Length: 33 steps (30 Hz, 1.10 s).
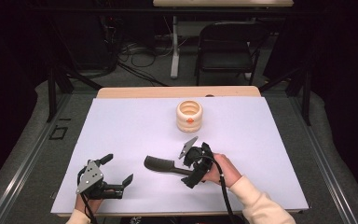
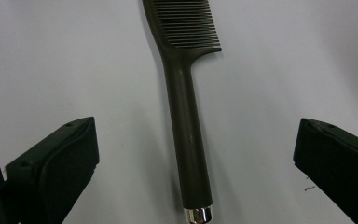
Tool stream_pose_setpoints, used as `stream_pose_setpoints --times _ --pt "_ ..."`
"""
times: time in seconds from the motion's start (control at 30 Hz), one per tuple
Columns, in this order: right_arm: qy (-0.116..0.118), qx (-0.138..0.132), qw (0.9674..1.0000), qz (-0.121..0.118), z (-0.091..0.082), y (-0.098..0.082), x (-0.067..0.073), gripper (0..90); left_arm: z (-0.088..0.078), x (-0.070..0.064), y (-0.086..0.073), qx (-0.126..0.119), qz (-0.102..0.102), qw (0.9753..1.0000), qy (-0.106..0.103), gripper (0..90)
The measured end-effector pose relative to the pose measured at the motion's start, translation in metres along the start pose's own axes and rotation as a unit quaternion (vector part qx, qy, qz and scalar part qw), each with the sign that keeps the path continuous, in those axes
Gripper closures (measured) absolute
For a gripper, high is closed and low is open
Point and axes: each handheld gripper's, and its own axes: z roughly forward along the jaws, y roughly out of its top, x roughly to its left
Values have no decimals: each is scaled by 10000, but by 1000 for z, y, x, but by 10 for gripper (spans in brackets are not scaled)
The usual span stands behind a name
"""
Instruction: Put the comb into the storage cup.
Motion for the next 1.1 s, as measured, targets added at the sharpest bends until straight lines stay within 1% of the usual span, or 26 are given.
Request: stream_pose_setpoints --times 0.03,0.07,0.17,0.3,0.4,0.47,0.5,0.6,0.63,0.67,0.73,0.77,0.8,0.83,0.87,0.9,1.0,1.03,1.1 --pt "-8 60 10000 -14 2 3 1 0 0 0 0 -4 -4 10000 2 0" --pt "-8 60 10000 -14 2 3 1 0 0 0 0 -4 -4 10000 2 0" --pt "20 167 9998 -119 6 9 2 0 0 0 0 -4 -3 10000 1 0" --pt "42 232 9996 -158 9 14 3 0 0 0 0 -5 -5 10000 -1 0" --pt "53 354 9991 -237 13 20 4 1 0 0 0 -6 -7 10000 -5 0" --pt "61 396 9988 -271 16 23 5 57 0 0 0 -6 -8 10000 -7 0" --pt "61 396 9988 -271 16 23 5 57 0 0 0 -6 -8 10000 -7 0" --pt "45 474 9982 -357 20 26 7 151 0 0 0 -6 -5 10000 -11 0" --pt "32 539 9978 -382 21 27 8 178 0 0 0 -6 -6 10000 -13 0" --pt "-2 567 9976 -397 22 28 9 223 0 0 0 -5 -5 10000 -14 0" --pt "5 599 9972 -447 23 30 9 313 0 0 0 -6 -8 10000 -15 0" --pt "-22 661 9966 -490 25 32 10 369 0 0 0 -3 -12 10000 -18 0" --pt "-22 690 9962 -532 26 34 10 407 0 0 0 -1 -5 10000 -20 0" --pt "-22 690 9962 -532 26 34 10 407 0 0 0 -1 -5 10000 -20 0" --pt "-23 789 9953 -565 27 36 11 466 0 0 0 -1 -4 10000 -20 0" --pt "-23 789 9953 -565 27 36 11 466 0 0 0 -1 -6 10000 -21 0" --pt "-30 900 9939 -631 31 40 13 538 0 0 0 -4 -13 10000 -24 0" --pt "-30 981 9928 -687 34 43 13 562 0 0 0 -1 -8 10000 -28 0" --pt "-14 987 9929 -671 35 43 14 572 0 0 0 2 -7 10000 -30 0"
